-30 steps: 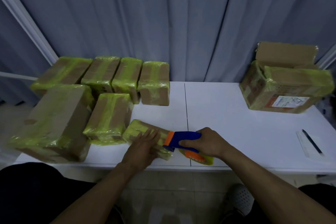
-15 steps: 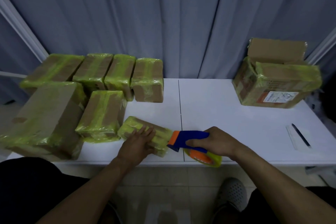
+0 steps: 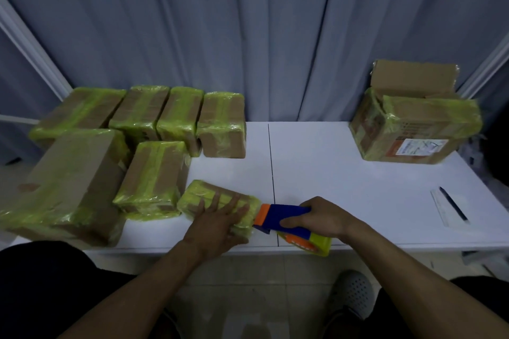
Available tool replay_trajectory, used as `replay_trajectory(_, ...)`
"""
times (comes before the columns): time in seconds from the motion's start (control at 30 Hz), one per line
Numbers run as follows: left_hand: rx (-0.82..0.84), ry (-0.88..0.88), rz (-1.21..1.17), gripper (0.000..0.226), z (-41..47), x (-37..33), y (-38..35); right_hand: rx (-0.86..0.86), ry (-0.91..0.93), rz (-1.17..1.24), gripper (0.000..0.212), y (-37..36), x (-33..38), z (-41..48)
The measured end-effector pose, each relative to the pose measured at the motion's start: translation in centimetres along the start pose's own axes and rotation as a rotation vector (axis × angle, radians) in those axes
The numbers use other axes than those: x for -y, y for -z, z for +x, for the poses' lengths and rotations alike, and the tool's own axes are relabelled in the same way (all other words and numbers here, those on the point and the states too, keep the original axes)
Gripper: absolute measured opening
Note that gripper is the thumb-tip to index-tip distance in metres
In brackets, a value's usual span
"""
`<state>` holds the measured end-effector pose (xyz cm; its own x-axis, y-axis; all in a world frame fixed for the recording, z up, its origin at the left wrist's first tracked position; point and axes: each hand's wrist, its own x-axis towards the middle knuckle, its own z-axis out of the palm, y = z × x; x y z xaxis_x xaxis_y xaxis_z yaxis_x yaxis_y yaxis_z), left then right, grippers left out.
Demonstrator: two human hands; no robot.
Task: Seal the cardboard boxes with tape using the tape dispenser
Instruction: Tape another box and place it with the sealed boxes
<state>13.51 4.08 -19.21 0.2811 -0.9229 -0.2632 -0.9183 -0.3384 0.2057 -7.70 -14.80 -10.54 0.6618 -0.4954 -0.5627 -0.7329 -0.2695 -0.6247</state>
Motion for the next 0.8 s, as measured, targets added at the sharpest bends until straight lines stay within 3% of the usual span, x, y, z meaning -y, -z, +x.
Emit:
replay_trajectory(0.3, -0.023, 0.017, -0.017, 0.082, 0.1, -0.3, 0.6, -0.045, 0.036, 0.088, 0.029, 1.1, -2.3, -3.1)
replay_trajectory(0.43, -0.008, 0.020, 0.003, 0.082, 0.2, -0.4, 0.8, -0.039, -0.013, 0.149, 0.043, 1.8, -4.1, -4.2)
replay_trajectory(0.57, -0.060, 0.010, -0.055, 0.107, 0.0, -0.6, 0.8, -0.031, -0.043, 0.055, 0.052, 0.4, -4.6, -2.9)
replay_trajectory(0.8, -0.157, 0.067, -0.143, 0.097, 0.0, -1.0, 0.4, 0.012, -0.088, -0.068, 0.068, -1.7, -4.4, 1.2)
